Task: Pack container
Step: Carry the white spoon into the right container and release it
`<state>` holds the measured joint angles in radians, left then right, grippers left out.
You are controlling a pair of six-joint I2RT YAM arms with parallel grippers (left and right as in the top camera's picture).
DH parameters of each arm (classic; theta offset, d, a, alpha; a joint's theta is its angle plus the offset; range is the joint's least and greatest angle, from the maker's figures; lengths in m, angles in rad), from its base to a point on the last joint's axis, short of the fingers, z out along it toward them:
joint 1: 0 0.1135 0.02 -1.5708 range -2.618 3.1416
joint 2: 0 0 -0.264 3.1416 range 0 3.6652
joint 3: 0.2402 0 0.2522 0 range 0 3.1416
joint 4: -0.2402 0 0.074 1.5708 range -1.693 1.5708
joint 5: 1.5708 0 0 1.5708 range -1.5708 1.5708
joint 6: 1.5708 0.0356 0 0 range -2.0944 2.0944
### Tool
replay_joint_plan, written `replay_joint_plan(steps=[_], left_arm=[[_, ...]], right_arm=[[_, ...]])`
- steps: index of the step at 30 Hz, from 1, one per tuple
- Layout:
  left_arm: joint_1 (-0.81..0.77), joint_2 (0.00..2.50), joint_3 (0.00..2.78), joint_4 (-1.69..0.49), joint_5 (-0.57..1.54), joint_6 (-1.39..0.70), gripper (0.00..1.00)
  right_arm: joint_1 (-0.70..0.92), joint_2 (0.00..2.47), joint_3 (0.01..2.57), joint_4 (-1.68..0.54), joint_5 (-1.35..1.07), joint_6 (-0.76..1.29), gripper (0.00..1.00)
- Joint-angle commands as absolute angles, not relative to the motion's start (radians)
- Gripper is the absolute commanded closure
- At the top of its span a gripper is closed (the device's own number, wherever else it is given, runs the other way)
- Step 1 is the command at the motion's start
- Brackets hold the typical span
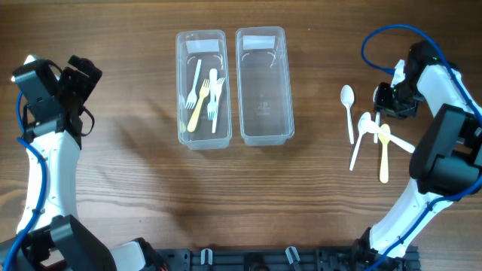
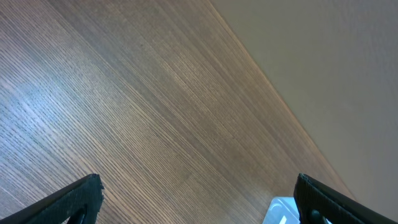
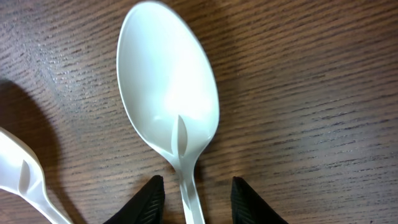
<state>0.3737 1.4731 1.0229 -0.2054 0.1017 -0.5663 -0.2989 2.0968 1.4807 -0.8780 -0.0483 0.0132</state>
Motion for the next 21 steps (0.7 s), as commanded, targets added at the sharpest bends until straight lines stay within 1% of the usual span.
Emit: replay_joint_plan(steps=[1, 3, 5, 6, 7, 8, 9, 11, 19, 21], left_arm=[[0.378, 1.459, 1.040, -0.204, 0.103, -0.573, 0.00], [0.378, 1.459, 1.040, -0.204, 0.103, -0.573, 0.00], [0.378, 1.459, 1.040, -0.204, 0.103, -0.573, 0.00], [0.378, 1.459, 1.040, -0.204, 0.103, -0.573, 0.00], [0.378, 1.459, 1.040, -0.204, 0.103, -0.573, 0.00], [0.378, 1.459, 1.040, -0.204, 0.103, -0.573, 0.00], [0.378, 1.459, 1.040, -0.204, 0.103, -0.573, 0.00], [0.378, 1.459, 1.040, -0.204, 0.103, -0.573, 0.00], [0.378, 1.459, 1.040, -0.204, 0.103, -0.573, 0.00], [0.378, 1.459, 1.040, -0.204, 0.103, -0.573, 0.00]], right_arm=[[-0.299, 2.106, 1.445, -0.870, -0.060, -0.001, 0.66], [-0.299, 2.106, 1.392, -0.825, -0.060, -0.001, 0.64], [-0.299, 2.106, 1.341, -0.776, -0.060, -0.001, 0.65], [-0.299, 2.106, 1.324, -0.763, -0.060, -0.001, 0.70], [-0.299, 2.106, 1.317, -0.754, -0.060, -0.001, 0.83], [-0.299, 2.106, 1.318, -0.742, -0.060, -0.001, 0.93], [-0.299, 2.105, 1.322, -0.725, -0.060, -0.001, 0.96], [-0.299, 2.104, 1.355, -0.698, -0.060, 0.000, 0.96], [-0.287, 2.104, 1.788, -0.709, -0.067, -0.027, 0.96], [-0.269, 2.102, 1.875, -0.722, -0.128, -0.027, 0.96]])
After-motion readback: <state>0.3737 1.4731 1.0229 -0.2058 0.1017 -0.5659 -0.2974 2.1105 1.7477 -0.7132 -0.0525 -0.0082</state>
